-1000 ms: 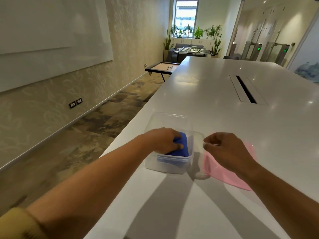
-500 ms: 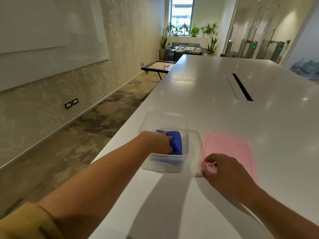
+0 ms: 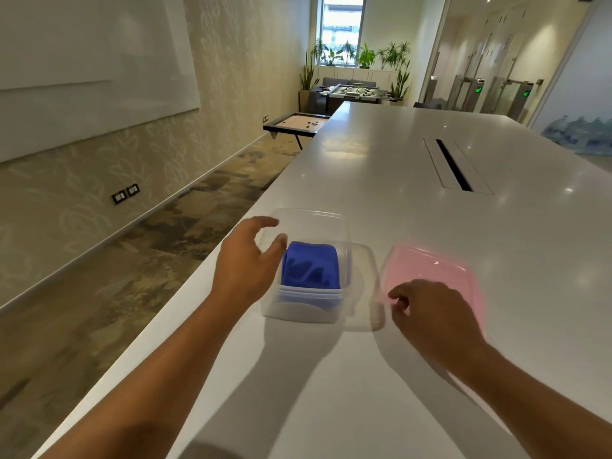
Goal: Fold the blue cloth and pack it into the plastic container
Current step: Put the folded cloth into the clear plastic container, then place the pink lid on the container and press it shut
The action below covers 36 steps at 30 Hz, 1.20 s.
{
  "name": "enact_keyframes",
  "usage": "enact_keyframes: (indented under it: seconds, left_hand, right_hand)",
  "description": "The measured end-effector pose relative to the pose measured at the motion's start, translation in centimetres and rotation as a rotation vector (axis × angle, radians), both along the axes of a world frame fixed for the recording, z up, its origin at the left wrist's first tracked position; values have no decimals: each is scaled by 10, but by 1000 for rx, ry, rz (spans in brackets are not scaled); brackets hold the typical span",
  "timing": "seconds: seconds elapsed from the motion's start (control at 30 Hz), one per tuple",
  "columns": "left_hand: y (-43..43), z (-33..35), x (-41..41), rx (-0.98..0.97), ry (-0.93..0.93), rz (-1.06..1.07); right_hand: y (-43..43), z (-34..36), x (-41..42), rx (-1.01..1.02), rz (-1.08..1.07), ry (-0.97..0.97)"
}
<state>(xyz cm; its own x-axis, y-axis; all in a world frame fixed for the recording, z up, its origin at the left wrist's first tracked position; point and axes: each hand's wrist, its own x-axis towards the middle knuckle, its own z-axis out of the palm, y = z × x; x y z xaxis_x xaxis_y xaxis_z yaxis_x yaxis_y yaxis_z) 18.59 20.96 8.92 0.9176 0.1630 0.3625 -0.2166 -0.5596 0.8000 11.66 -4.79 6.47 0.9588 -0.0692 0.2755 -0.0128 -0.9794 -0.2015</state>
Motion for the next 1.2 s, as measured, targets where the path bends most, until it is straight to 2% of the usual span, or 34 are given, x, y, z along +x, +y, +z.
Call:
enact_keyframes:
  seconds: [0.07, 0.13, 0.23, 0.3, 0.37, 0.47, 0.53, 0.6, 0.67, 0.73, 0.83, 0.93, 1.03, 1.13, 1.2]
  left_hand:
    - [6, -1, -14, -79, -36, 30]
    - [11, 4, -24, -130, -86, 43]
    - [17, 22, -32, -194, -128, 29]
    - [19, 36, -34, -232, -136, 10]
    - [19, 48, -35, -247, -83, -26]
    - [8, 58, -40, -359, 194, -210]
    - [-4, 59, -46, -526, 377, -338]
    - [-12, 58, -48, -637, 403, -376]
    - [-11, 55, -46, -641, 366, -314]
    - [-5, 51, -41, -592, 323, -223]
    - [3, 44, -31, -417, 293, -162]
    - [7, 36, -20, -197, 336, -163]
    - [11, 29, -6, 75, 262, -116]
    - [14, 25, 7, 234, 138, 0]
    - [15, 22, 15, 356, 134, 71]
  right_hand:
    - [-3, 20, 3, -18, 10, -146]
    - [-7, 42, 6, 67, 15, -286]
    - [-11, 78, 6, 347, 45, -473]
    - [-12, 101, 3, 648, 125, -522]
    - [-5, 121, -6, 1092, 284, -502]
    - [13, 127, -19, 1598, 459, -343]
    - [29, 114, -23, 1778, 422, -226]
    - [44, 97, -29, 1859, 377, -124]
    - [53, 80, -31, 1871, 351, -31]
    - [54, 64, -25, 1788, 257, 71]
    - [53, 53, -4, 1622, 44, 161]
    - [59, 50, 19, 1520, -52, 221]
    - [64, 44, 37, 1330, -85, 184]
    - [69, 40, 47, 1196, -73, 94]
    - [72, 40, 50, 1127, -67, 48]
